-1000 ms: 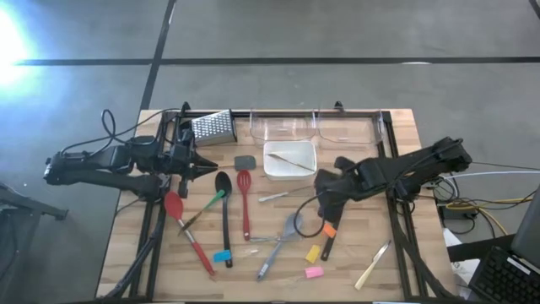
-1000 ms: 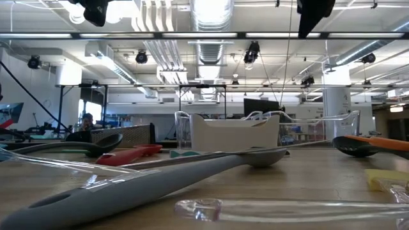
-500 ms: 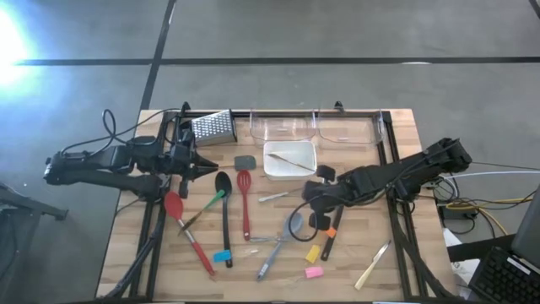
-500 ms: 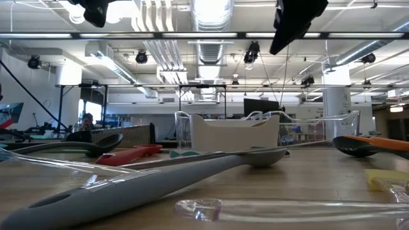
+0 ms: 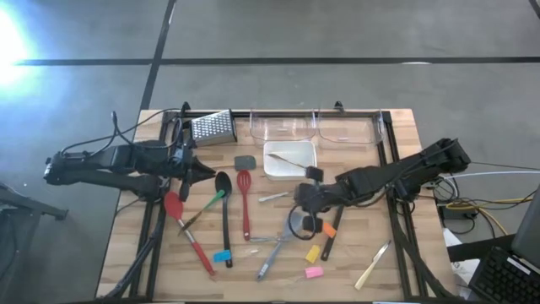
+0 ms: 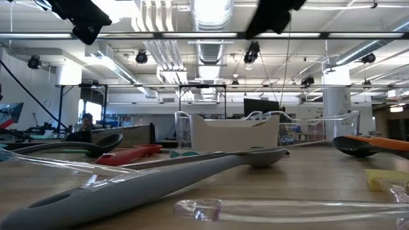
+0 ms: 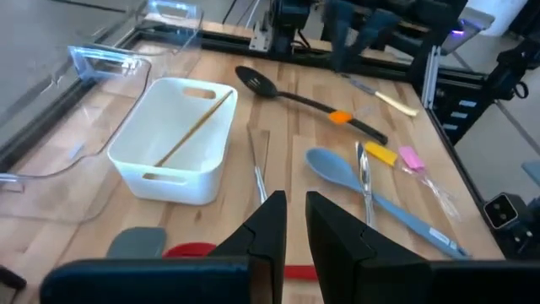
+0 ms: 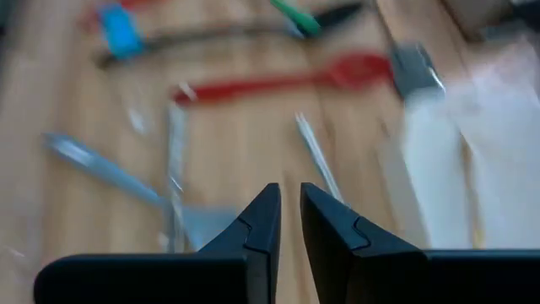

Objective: Pick & Place Kitchen Items
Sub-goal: Put the orange spatula into the transparent bin

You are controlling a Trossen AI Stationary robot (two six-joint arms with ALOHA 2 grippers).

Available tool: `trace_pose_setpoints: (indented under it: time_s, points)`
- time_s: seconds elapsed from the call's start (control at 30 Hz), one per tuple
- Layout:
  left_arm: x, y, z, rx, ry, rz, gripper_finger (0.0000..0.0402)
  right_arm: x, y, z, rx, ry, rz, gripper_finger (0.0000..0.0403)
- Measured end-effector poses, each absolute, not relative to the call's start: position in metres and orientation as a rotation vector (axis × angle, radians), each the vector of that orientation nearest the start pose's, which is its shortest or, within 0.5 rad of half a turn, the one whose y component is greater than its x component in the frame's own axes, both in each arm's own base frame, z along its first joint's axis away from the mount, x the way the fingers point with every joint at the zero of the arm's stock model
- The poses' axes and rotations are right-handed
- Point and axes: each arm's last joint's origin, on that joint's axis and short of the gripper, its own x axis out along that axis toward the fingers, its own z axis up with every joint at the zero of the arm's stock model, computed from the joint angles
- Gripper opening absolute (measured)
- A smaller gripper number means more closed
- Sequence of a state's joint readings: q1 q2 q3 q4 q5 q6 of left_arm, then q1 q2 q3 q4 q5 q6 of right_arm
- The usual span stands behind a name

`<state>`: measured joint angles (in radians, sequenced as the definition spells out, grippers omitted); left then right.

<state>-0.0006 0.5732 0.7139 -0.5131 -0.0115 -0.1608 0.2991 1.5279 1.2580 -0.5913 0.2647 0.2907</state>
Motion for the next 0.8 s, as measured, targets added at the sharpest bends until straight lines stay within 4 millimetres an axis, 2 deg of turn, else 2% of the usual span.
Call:
trace_pose_setpoints:
  time_s: [0.1, 0.2, 0.47, 0.8]
  points:
    - [0.123, 0.000, 0.307, -0.156, 0.346, 0.042, 0.0053, 0.326, 0.094, 0.286, 0.024, 0.735, 0.063, 0.0047]
    - [0.125, 0.001, 0.311, -0.151, 0.305, 0.045, 0.0053, 0.338, 0.098, 0.282, 0.014, 0.728, 0.141, 0.0053]
    - [0.126, 0.001, 0.317, -0.128, 0.245, 0.041, 0.0053, 0.361, 0.105, 0.268, -0.049, 0.770, 0.166, 0.0076]
    - [0.128, 0.001, 0.321, -0.136, 0.203, 0.039, 0.0053, 0.369, 0.108, 0.266, -0.061, 0.765, 0.212, 0.0098]
